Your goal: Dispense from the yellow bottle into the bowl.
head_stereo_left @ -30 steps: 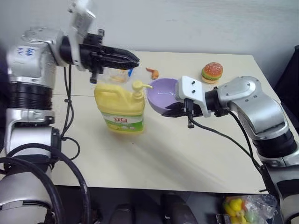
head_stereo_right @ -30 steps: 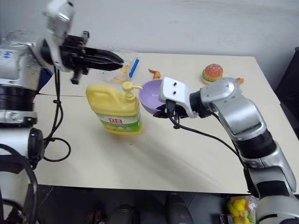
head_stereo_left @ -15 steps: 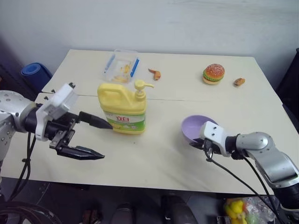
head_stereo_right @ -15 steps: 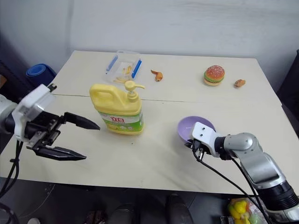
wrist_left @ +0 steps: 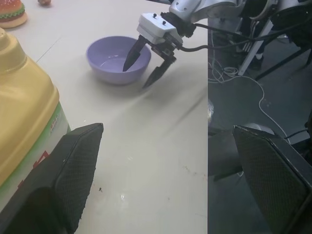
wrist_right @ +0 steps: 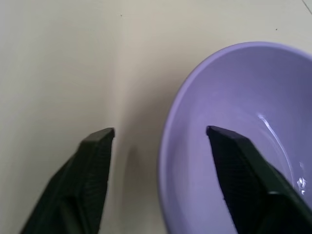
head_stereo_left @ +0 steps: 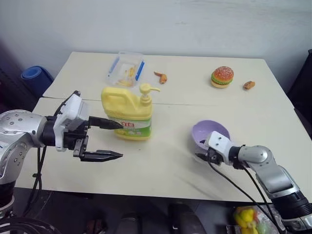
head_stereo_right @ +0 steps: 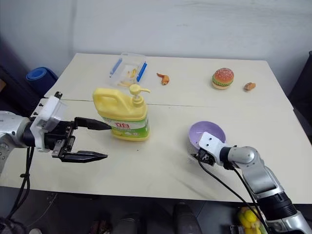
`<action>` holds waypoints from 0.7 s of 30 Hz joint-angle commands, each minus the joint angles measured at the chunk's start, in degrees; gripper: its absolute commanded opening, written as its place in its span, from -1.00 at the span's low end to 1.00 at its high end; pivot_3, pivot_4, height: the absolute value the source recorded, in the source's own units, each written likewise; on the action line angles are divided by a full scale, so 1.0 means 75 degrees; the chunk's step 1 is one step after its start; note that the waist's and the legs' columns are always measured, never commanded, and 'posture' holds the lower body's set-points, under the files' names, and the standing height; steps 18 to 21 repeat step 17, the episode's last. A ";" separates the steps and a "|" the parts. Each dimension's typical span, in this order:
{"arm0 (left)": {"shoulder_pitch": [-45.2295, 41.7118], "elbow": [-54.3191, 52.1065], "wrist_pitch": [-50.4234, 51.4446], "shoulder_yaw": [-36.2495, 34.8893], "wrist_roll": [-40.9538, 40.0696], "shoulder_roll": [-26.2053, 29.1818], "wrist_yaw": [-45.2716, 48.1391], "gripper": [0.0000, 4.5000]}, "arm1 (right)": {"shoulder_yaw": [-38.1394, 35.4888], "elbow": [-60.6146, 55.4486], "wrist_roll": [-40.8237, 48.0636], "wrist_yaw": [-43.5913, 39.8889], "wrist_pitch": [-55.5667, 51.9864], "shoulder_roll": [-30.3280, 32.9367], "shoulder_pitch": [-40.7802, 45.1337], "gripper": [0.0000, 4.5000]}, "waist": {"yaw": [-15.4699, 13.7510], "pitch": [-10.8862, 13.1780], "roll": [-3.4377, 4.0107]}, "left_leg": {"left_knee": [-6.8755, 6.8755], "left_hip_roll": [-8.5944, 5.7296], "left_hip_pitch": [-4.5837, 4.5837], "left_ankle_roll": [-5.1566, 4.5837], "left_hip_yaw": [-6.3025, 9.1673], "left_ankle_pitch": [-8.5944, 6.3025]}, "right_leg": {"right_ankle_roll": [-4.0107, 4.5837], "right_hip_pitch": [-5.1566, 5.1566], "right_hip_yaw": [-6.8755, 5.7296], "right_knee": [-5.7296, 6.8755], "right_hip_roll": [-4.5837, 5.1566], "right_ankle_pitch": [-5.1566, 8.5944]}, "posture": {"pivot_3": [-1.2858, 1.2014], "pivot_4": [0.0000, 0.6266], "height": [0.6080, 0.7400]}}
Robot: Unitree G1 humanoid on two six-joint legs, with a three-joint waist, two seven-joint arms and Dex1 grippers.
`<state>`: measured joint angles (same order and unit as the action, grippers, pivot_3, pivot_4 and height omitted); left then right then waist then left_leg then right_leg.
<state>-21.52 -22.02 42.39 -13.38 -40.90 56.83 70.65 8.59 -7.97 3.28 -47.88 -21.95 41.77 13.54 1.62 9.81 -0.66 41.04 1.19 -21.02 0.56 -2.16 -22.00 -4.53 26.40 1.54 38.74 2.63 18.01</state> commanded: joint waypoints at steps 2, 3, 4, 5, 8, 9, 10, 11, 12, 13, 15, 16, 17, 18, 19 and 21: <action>0.0211 -0.0051 -0.0195 -0.0166 -0.0105 0.0009 -0.0052 1.00 | -0.0939 -0.1110 0.0692 -0.0161 -0.0699 0.0307 -0.0289 0.99 | 0.0005 0.0000 0.0000 | 0.0000 0.0000 0.0000 0.0000 0.0000 0.0000 | 0.0000 0.0000 0.0001 0.0000 0.0000 0.0000 | 0.03 -0.52 1.00; 0.0267 0.0014 -0.0247 -0.0204 -0.0075 0.0026 -0.0039 1.00 | -0.1257 -0.1373 0.0941 -0.0249 -0.0996 0.0441 -0.0358 0.99 | -0.0002 0.0001 0.0001 | 0.0001 0.0000 -0.0001 -0.0001 -0.0001 -0.0001 | -0.0001 0.0000 0.0002 0.0000 0.0000 -0.0001 | 0.03 -0.52 1.00; 0.0308 0.0068 -0.0290 -0.0240 -0.0055 0.0045 -0.0038 1.00 | -0.1533 -0.1587 0.1164 -0.0325 -0.1255 0.0564 -0.0410 0.99 | -0.0007 0.0001 0.0002 | 0.0000 -0.0001 -0.0001 -0.0002 -0.0001 -0.0001 | -0.0001 0.0000 0.0002 0.0000 0.0002 -0.0001 | 0.03 -0.52 1.00; 0.0364 0.0140 -0.0316 -0.0300 -0.0041 0.0078 -0.0044 1.00 | -0.1909 -0.1820 0.1483 -0.0421 -0.1586 0.0709 -0.0465 0.99 | -0.0009 0.0001 0.0002 | 0.0001 -0.0001 0.0001 -0.0003 0.0000 -0.0002 | -0.0001 -0.0001 0.0002 0.0000 0.0003 -0.0001 | 0.03 -0.52 1.00; 0.0574 0.0364 -0.0323 -0.0638 -0.0087 0.0267 0.0022 1.00 | -0.3209 -0.2408 0.2641 -0.0988 -0.2523 0.1241 -0.0740 0.99 | -0.0014 0.0001 0.0002 | -0.0001 0.0000 0.0002 -0.0006 0.0001 -0.0003 | -0.0004 -0.0006 0.0001 -0.0007 0.0002 -0.0002 | 0.03 -0.52 1.00; 0.0638 0.0408 -0.0313 -0.0737 -0.0125 0.0323 0.0054 1.00 | -0.3510 -0.2531 0.2943 -0.1153 -0.2726 0.1375 -0.0844 0.99 | -0.0016 0.0001 0.0001 | -0.0003 0.0002 0.0002 -0.0007 0.0003 -0.0004 | -0.0004 -0.0007 -0.0001 -0.0010 0.0000 -0.0002 | 0.03 -0.52 1.00; 0.0770 0.0476 -0.0231 -0.0978 -0.0215 0.0443 0.0151 1.00 | -0.4092 -0.2632 0.3433 -0.1585 -0.3025 0.1611 -0.1127 0.99 | -0.0015 0.0000 0.0000 | -0.0007 0.0003 0.0001 -0.0010 0.0004 -0.0006 | -0.0004 -0.0007 -0.0003 -0.0016 -0.0001 -0.0002 | 0.03 -0.52 1.00; 0.0911 0.0533 -0.0171 -0.1216 -0.0284 0.0550 0.0248 1.00 | -0.4627 -0.2681 0.3778 -0.1971 -0.3224 0.1813 -0.1429 0.99 | -0.0018 0.0001 0.0000 | -0.0010 0.0004 0.0004 -0.0030 0.0004 -0.0016 | -0.0004 -0.0010 -0.0004 -0.0020 -0.0002 -0.0002 | 0.03 -0.52 1.00; 0.1041 0.0587 -0.0132 -0.1434 -0.0332 0.0647 0.0334 1.00 | -0.5087 -0.2684 0.4011 -0.2279 -0.3371 0.1978 -0.1727 0.99 | -0.0021 0.0000 0.0000 | -0.0012 0.0005 0.0000 -0.0031 0.0004 -0.0017 | -0.0004 -0.0008 -0.0004 -0.0024 -0.0002 -0.0002 | 0.03 -0.52 1.00; 0.1160 0.0644 -0.0088 -0.1633 -0.0375 0.0734 0.0386 1.00 | -0.5490 -0.2666 0.4184 -0.2518 -0.3498 0.2131 -0.2019 0.99 | -0.0026 0.0000 -0.0001 | -0.0018 0.0005 0.0003 -0.0031 0.0004 -0.0017 | -0.0004 -0.0010 -0.0004 -0.0029 -0.0002 -0.0002 | 0.03 -0.52 1.00; 0.1343 0.0820 -0.0099 -0.1947 -0.0329 0.0818 0.0330 1.00 | -0.6192 -0.2644 0.4269 -0.2986 -0.3497 0.2291 -0.2756 0.99 | -0.0028 0.0000 0.0000 | -0.0018 0.0005 0.0003 -0.0037 0.0003 -0.0021 | -0.0008 -0.0017 -0.0005 -0.0041 -0.0001 -0.0004 | 0.03 -0.52 1.00; 0.1407 0.0882 -0.0129 -0.2018 -0.0284 0.0824 0.0297 1.00 | -0.6400 -0.2621 0.4318 -0.3101 -0.3492 0.2312 -0.3008 0.99 | -0.0031 0.0002 -0.0001 | -0.0018 0.0003 0.0010 -0.0041 0.0003 -0.0023 | -0.0011 -0.0028 -0.0004 -0.0045 0.0001 -0.0006 | 0.03 -0.52 1.00; 0.1444 0.0919 -0.0157 -0.2051 -0.0257 0.0825 0.0279 1.00 | -0.6521 -0.2608 0.4372 -0.3152 -0.3472 0.2328 -0.3171 0.99 | -0.0031 0.0002 -0.0001 | -0.0028 0.0005 0.0049 -0.0055 0.0004 -0.0030 | -0.0013 -0.0073 -0.0006 -0.0070 -0.0001 -0.0007 | 0.03 -0.52 1.00; 0.1444 0.0919 -0.0157 -0.2051 -0.0257 0.0825 0.0279 1.00 | -0.6521 -0.2608 0.4372 -0.3152 -0.3472 0.2328 -0.3171 0.99 | -0.0031 0.0002 -0.0001 | -0.0028 0.0005 0.0049 -0.0055 0.0004 -0.0030 | -0.0013 -0.0073 -0.0006 -0.0070 -0.0001 -0.0007 | 0.03 -0.52 1.00; 0.1444 0.0919 -0.0157 -0.2051 -0.0257 0.0825 0.0279 1.00 | -0.6521 -0.2608 0.4372 -0.3152 -0.3472 0.2328 -0.3171 0.99 | -0.0031 0.0002 -0.0001 | -0.0028 0.0005 0.0049 -0.0055 0.0004 -0.0030 | -0.0013 -0.0073 -0.0006 -0.0070 -0.0001 -0.0007 | 0.03 -0.52 1.00; 0.1444 0.0919 -0.0157 -0.2051 -0.0257 0.0825 0.0279 1.00 | -0.6521 -0.2608 0.4372 -0.3152 -0.3472 0.2328 -0.3171 0.99 | -0.0031 0.0002 -0.0001 | -0.0028 0.0005 0.0049 -0.0055 0.0004 -0.0030 | -0.0013 -0.0073 -0.0006 -0.0070 -0.0001 -0.0007 | 0.03 -0.52 1.00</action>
